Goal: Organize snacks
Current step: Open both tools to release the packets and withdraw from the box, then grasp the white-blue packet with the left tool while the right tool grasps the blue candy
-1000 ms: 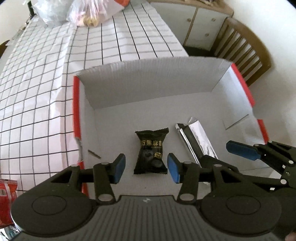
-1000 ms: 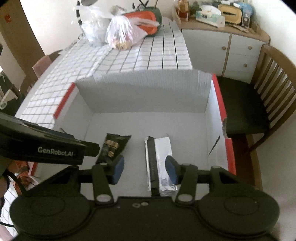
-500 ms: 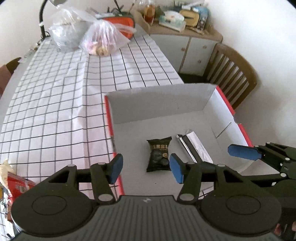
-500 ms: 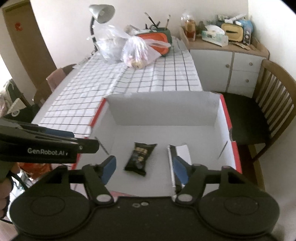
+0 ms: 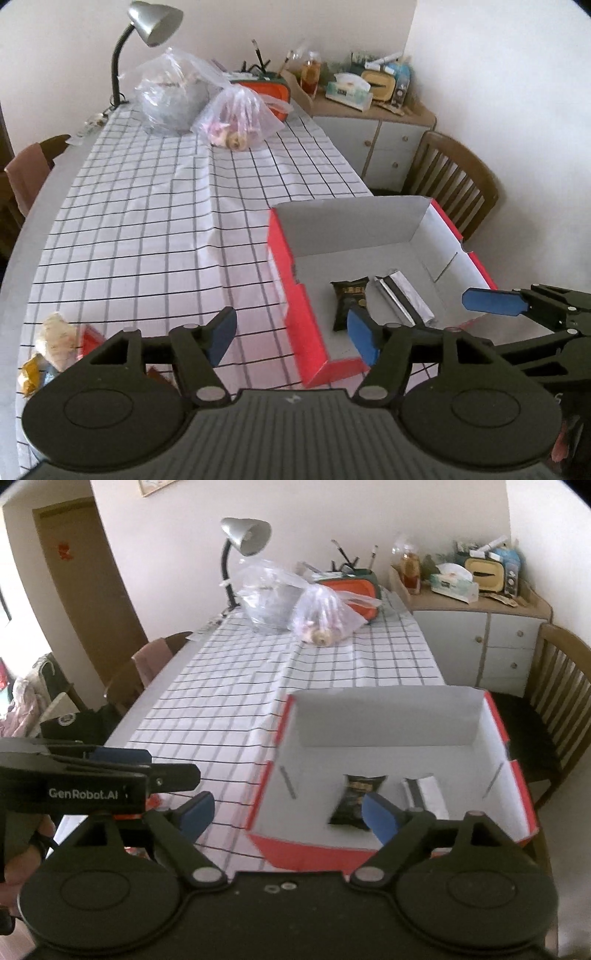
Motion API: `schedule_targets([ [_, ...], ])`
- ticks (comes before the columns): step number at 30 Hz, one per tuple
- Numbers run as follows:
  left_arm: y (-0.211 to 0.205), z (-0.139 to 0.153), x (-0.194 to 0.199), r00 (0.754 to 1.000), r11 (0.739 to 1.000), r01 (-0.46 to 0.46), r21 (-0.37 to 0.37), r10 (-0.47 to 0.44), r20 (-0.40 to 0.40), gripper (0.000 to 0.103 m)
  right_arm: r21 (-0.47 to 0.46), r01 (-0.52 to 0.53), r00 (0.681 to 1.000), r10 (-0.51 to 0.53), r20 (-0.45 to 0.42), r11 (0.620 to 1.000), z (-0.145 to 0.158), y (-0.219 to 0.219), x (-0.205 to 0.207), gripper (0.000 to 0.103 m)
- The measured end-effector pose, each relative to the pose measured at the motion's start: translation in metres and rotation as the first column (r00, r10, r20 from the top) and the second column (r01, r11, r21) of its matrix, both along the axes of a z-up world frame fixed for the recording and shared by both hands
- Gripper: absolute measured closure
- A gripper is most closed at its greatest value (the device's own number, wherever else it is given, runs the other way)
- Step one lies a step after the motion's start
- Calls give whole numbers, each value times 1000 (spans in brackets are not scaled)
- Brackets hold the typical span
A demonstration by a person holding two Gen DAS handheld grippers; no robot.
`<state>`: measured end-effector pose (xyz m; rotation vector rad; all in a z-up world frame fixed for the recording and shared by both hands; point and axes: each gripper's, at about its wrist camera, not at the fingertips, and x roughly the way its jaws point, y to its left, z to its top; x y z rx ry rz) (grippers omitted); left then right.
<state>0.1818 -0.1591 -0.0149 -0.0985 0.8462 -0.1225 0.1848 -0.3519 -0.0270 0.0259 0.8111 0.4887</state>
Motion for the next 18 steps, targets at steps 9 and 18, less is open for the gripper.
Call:
schedule_targets([
  [9,51,3,-44,998,1000,-18,-8,19,54,32,23,-22,1000,22,3,999,1,46,-37,9],
  [18,105,-5,-82,995,998,-55,-9,56,79,24,32,-28,1000,28,-1,999,-10,92,-69,1],
])
